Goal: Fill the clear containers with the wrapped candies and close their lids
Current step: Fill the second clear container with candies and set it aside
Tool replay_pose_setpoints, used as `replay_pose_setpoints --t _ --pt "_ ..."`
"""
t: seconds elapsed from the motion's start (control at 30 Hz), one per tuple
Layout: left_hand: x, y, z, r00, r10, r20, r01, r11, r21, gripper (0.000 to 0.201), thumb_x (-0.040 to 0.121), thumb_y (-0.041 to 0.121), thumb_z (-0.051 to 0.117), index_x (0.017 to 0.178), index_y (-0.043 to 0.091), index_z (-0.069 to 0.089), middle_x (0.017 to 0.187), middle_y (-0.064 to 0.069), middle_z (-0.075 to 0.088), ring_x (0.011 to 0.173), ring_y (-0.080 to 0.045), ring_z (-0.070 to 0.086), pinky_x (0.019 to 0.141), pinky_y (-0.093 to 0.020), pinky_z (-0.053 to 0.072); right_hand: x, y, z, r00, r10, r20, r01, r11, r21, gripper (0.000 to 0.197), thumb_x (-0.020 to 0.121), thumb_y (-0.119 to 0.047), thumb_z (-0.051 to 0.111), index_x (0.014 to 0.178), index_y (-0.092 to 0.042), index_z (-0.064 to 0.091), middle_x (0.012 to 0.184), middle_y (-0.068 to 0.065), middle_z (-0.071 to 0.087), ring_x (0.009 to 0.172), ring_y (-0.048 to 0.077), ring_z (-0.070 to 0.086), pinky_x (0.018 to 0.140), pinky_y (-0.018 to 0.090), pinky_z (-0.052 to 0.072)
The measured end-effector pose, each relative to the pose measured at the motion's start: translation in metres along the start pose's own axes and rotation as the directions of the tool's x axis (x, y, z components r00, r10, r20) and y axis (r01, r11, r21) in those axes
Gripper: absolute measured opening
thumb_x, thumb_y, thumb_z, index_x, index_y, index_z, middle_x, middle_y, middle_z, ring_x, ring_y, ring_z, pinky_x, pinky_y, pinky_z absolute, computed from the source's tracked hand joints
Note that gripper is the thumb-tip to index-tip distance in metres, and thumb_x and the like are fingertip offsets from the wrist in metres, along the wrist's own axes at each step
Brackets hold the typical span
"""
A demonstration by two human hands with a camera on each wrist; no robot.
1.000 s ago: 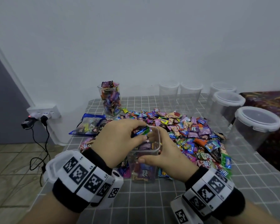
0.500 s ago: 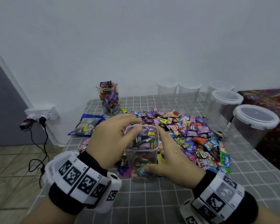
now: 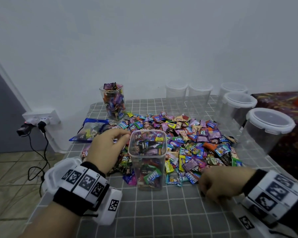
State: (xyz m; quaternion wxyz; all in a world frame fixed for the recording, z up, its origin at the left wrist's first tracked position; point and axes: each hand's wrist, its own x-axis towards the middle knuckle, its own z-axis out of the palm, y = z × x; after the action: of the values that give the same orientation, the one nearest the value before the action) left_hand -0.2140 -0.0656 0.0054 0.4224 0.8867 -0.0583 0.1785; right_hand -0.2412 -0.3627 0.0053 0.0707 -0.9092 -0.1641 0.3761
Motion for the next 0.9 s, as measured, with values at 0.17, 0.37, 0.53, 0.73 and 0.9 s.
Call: replay_pose_setpoints --t 0.17,0.37,0.53,0.73,0.9 --pt "0.004 -0.012 0.008 0.975 -0.154 0.161 0.133 0.982 0.132 0.009 0.089 0.036 0.060 0.083 0.034 0.067 0.083 0.017 0.067 0.081 -0.003 0.061 0.070 -0.026 0.047 0.029 -0.012 -0.010 0.995 -0.031 -0.092 0.026 0.998 -0.056 0.014 0.086 -0.019 0.061 0.076 -0.026 0.054 0.071 -0.010 0.054 0.064 0.005 0.050 0.061 0.020 0.043" --pt "0.010 -0.025 0.015 0.893 -0.292 0.343 0.183 0.931 0.317 0.020 0.090 0.035 0.057 0.085 0.020 0.070 0.087 0.003 0.069 0.084 -0.017 0.063 0.082 -0.040 0.051 0.055 -0.031 -0.023 0.965 -0.068 -0.252 0.055 0.997 -0.061 0.006 0.089 -0.018 0.057 0.090 -0.019 0.051 0.094 -0.001 0.053 0.085 0.016 0.049 0.061 0.021 0.040" --pt "0.011 -0.023 0.016 0.907 -0.277 0.318 0.170 0.930 0.324 0.018 0.089 0.035 0.059 0.090 0.020 0.069 0.093 0.003 0.069 0.089 -0.017 0.062 0.084 -0.037 0.050 0.061 -0.028 -0.030 0.891 -0.059 -0.450 0.103 0.992 0.075 0.007 0.089 -0.014 0.051 0.096 -0.016 0.054 0.101 0.002 0.054 0.094 0.020 0.053 0.079 0.030 0.045" --pt "0.020 -0.021 0.019 0.913 -0.238 0.333 0.058 0.880 0.471 0.023 0.089 0.042 0.056 0.097 0.023 0.067 0.100 0.002 0.064 0.090 -0.018 0.060 0.082 -0.037 0.050 0.053 -0.020 -0.033 0.696 0.002 -0.718 0.078 0.994 0.079 0.020 0.092 -0.022 0.049 0.110 -0.016 0.055 0.113 0.000 0.051 0.103 0.019 0.050 0.083 0.030 0.041" --pt "0.031 -0.028 0.027 0.897 -0.230 0.378 -0.025 0.826 0.563 0.037 0.089 0.052 0.050 0.121 0.034 0.054 0.124 0.003 0.052 0.107 -0.017 0.054 0.089 -0.038 0.048 0.060 -0.022 -0.030 0.742 0.040 -0.669 -0.034 0.999 0.022 0.056 0.089 -0.037 0.055 0.138 -0.018 0.036 0.139 0.003 0.037 0.123 0.021 0.040 0.093 0.034 0.043"
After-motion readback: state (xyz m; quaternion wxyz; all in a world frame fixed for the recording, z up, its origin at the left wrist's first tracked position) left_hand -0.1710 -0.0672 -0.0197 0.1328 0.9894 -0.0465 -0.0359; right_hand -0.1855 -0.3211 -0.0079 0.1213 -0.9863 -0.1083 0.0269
